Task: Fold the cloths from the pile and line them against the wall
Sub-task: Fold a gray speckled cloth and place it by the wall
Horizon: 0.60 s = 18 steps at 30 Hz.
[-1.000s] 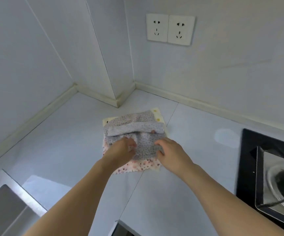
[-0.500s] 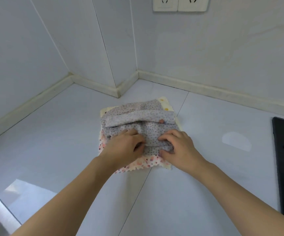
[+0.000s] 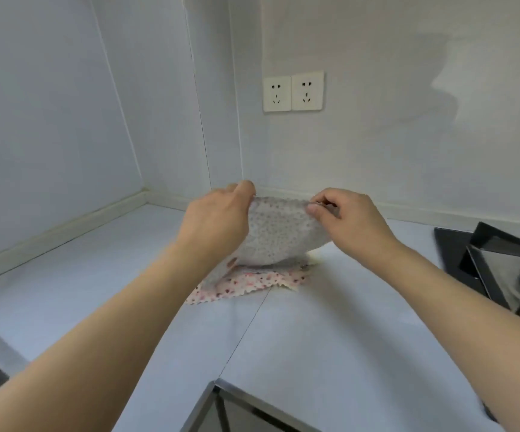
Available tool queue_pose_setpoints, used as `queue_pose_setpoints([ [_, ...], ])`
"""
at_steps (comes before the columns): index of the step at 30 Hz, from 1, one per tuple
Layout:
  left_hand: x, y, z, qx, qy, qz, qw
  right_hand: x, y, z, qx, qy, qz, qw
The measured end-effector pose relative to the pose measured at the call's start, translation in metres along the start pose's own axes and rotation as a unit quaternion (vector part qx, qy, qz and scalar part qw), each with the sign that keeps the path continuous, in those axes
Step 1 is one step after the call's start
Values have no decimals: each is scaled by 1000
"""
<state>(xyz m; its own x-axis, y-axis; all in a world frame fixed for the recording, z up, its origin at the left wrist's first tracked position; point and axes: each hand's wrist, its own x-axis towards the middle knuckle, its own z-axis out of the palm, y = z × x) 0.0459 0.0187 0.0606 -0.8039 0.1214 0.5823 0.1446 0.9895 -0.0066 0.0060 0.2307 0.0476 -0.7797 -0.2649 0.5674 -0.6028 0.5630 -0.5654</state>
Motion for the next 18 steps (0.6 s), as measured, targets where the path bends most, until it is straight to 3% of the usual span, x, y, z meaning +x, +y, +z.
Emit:
queue_pose_setpoints([
  [5,-21,33,-66,-87,-34,0,996,-46,-57,-89,110,-93,89,986],
  [10,-24,62,-111,-201,-38,-12,979,-67,-79,-153,168,-48,103,979],
  [15,-17,71,-94,-219,-82,-12,972,-73,-51,-167,78,-12,129,989],
  [18,-13,64,-51,-219,-134,-31,966,-78,-22,-144,-80,7,113,990],
])
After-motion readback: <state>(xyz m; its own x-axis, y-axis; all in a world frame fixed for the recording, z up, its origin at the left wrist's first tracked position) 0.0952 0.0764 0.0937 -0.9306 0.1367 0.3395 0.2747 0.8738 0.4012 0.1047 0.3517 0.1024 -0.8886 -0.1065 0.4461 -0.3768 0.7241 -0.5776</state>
